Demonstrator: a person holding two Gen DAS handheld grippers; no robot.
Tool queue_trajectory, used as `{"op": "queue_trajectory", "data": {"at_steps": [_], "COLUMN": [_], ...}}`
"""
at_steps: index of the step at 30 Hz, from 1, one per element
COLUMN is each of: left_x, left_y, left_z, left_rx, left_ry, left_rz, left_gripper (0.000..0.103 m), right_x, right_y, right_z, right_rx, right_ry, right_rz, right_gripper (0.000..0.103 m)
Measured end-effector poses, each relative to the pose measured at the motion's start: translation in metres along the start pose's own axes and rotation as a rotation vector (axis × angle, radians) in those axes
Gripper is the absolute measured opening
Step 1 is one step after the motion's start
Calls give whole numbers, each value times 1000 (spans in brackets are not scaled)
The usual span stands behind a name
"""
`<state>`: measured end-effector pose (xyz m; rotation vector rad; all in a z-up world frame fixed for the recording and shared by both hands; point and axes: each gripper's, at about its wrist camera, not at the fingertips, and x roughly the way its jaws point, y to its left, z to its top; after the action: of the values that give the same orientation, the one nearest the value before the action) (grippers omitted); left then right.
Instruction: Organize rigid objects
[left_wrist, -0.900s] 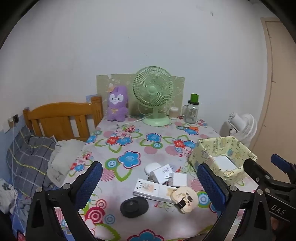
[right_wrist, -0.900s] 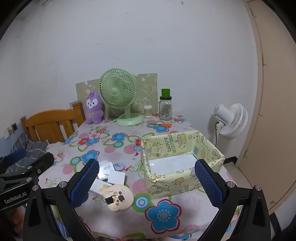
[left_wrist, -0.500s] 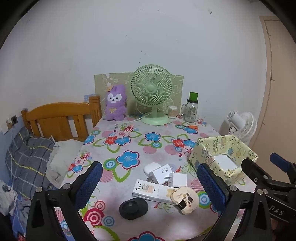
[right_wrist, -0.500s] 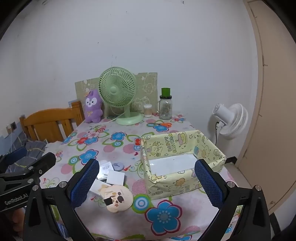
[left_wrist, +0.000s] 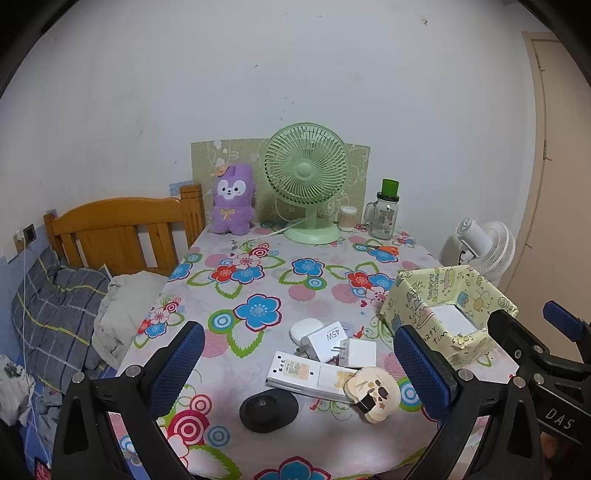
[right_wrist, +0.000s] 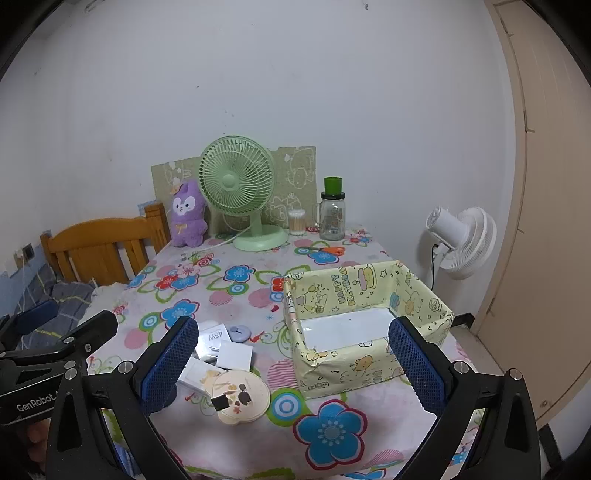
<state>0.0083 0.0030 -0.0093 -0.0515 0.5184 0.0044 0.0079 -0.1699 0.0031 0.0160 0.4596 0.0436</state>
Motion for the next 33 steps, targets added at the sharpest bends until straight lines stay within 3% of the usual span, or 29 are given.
{"op": "queue_trajectory", "data": {"at_steps": [33], "left_x": [-1], "left_y": [-4], "left_z": [0], "left_rx": [25], "left_ry": [13], "left_rz": [4], "left_gripper": [103], "right_x": [-10], "right_y": [-3], "right_z": [1], "right_rx": [26], "right_ry": [-20], "right_rz": [-12], "right_gripper": [103]}}
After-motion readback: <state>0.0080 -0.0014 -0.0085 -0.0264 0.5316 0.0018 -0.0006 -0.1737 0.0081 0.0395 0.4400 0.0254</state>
